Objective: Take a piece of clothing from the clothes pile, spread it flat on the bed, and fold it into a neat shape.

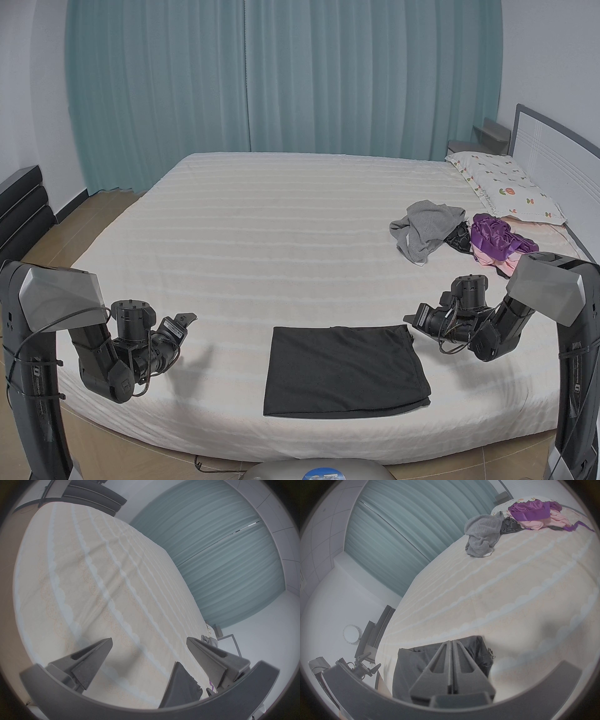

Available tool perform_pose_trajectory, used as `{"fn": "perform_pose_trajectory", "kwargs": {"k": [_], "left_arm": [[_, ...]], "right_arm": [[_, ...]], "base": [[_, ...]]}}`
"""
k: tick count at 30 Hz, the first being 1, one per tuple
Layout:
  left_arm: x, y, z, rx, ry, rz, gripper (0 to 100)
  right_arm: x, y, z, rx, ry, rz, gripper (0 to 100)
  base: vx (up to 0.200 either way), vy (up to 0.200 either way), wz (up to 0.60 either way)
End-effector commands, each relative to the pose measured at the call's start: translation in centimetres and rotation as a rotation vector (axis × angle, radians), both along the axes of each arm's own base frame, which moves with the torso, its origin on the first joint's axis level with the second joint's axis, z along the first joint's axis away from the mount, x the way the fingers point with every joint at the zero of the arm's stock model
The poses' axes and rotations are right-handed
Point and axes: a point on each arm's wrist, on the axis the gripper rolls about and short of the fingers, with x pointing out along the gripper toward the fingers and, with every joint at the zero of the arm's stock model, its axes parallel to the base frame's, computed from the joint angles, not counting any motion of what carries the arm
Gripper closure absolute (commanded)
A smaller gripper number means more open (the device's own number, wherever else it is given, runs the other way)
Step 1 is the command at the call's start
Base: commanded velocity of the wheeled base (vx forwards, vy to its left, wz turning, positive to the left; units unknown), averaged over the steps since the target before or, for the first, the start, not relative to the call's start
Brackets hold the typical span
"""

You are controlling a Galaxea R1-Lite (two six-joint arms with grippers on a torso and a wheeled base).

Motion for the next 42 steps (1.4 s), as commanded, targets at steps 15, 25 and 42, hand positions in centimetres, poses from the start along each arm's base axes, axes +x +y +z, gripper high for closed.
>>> {"fn": "perform_pose_trajectory", "kwargs": {"k": [15, 25, 42], "left_arm": [[0.0, 0.0, 0.0, 0.000, 0.001, 0.001, 0], [0.0, 0.0, -0.1, 0.000, 0.003, 0.001, 0], [0.0, 0.0, 0.0, 0.000, 0.001, 0.001, 0]], "right_arm": [[-0.1, 1.8, -1.5, 0.013, 0.028, 0.073, 0], [-0.5, 2.0, -2.0, 0.007, 0.049, 0.071, 100], [-0.2, -0.4, 0.0, 0.020, 0.013, 0.012, 100]], "base": [[0.000, 0.000, 0.00], [0.000, 0.000, 0.00], [0.000, 0.000, 0.00]]}}
